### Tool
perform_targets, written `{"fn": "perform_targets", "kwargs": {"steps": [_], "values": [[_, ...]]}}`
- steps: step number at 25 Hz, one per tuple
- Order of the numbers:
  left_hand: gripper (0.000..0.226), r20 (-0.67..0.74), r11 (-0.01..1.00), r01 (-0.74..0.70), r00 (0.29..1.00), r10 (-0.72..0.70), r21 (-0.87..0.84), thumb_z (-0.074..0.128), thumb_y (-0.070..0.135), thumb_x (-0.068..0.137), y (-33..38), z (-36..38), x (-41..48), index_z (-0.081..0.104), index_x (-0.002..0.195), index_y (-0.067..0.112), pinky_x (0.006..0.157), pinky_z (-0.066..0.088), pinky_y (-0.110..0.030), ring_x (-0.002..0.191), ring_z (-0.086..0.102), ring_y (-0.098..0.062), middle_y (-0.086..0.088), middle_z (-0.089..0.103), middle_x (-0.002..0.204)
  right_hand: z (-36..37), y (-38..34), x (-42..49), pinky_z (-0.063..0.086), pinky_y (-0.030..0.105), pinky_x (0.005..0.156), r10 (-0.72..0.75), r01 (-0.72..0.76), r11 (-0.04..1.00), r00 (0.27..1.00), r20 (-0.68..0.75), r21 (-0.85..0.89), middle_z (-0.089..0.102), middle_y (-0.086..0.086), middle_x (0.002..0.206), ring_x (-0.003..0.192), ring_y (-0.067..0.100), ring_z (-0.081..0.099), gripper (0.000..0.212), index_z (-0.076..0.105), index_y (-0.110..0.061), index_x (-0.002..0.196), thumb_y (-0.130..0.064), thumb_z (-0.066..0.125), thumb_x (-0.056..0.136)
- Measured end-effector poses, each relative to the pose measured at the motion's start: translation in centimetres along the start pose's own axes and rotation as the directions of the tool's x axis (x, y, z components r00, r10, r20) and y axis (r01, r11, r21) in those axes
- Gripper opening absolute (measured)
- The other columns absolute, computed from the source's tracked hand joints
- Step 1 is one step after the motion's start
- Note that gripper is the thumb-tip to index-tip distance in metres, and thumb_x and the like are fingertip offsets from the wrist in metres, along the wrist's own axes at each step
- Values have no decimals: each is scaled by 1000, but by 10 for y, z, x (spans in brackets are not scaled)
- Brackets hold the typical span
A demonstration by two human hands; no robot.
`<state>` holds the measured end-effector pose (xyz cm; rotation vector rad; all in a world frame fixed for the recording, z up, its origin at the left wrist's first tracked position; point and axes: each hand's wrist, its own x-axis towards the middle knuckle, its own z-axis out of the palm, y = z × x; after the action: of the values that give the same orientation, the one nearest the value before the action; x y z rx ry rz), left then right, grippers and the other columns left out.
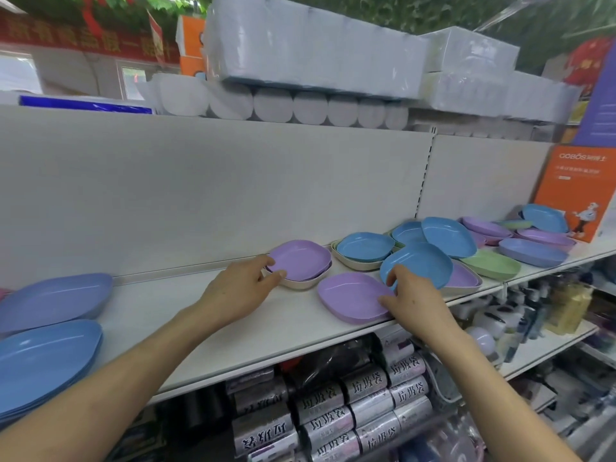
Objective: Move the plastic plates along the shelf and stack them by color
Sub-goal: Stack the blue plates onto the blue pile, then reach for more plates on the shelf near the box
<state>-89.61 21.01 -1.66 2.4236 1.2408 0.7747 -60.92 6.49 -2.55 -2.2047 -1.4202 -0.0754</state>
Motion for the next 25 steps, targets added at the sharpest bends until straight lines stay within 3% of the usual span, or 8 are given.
{"fn": "perform_targets", "kwargs": {"steps": [4, 11, 14, 18, 21, 22, 25], "values": [[43, -61, 998, 56, 996, -58, -36, 43, 64, 99, -2, 3, 4, 60, 127, 35, 64, 43, -31, 77, 60, -8, 11, 63, 83, -2, 6, 6, 48, 35, 62, -23, 13, 991, 997, 78, 131, 62, 1, 89, 77, 22, 60, 19, 50, -21, 99, -9, 59, 87], [41, -76, 997, 54, 995, -58, -57, 47, 58, 100, 13, 15, 7, 60, 128, 30, 84, 52, -37, 92, 62, -15, 14, 64, 94, -19, 18, -5, 45, 35, 65, -150, 139, 958, 988, 23, 252, 63, 3, 91, 81, 28, 59, 20, 46, -22, 97, -5, 54, 91], [40, -85, 998, 23, 996, -28, -56, 48, 55, 101, 26, 23, 10, 60, 129, 31, 84, 52, -36, 91, 62, -14, 13, 65, 92, -27, 25, -11, 43, 34, 61, -152, 142, 932, 988, 7, 333, 65, 3, 94, 73, 29, 57, 23, 47, -26, 98, -4, 52, 93], [31, -106, 994, -60, 993, 50, -88, 49, 48, 102, 54, 39, 14, 62, 125, 31, 86, 54, -40, 88, 63, -14, 7, 68, 92, -42, 47, -15, 40, 33, 63, -85, 107, 874, 994, -69, 473, 66, -1, 98, 68, 19, 51, 40, 60, -35, 102, 2, 45, 93], [31, -82, 988, -128, 989, 121, -84, 49, 49, 102, 77, 58, 23, 63, 122, 31, 86, 54, -39, 87, 63, -12, 6, 70, 92, -61, 66, -19, 41, 16, 77, 25, 78, 840, 983, -182, 537, 67, -23, 110, 93, -5, 57, 51, 71, -32, 101, 9, 44, 89], [32, -71, 985, -146, 988, 140, -88, 49, 49, 102, 85, 64, 26, 64, 123, 30, 86, 54, -39, 88, 63, -13, 5, 70, 93, -67, 73, -20, 42, 17, 79, 72, 58, 833, 975, -211, 551, 66, -24, 114, 97, -7, 57, 51, 73, -32, 102, 8, 44, 89], [34, -33, 979, -182, 983, 179, -92, 50, 50, 102, 106, 83, 34, 64, 125, 29, 84, 53, -38, 87, 62, -13, 3, 70, 91, -83, 96, -28, 45, 27, 72, 187, 0, 817, 946, -265, 577, 67, -20, 111, 79, -4, 60, 46, 73, -30, 109, 4, 48, 92]]}}
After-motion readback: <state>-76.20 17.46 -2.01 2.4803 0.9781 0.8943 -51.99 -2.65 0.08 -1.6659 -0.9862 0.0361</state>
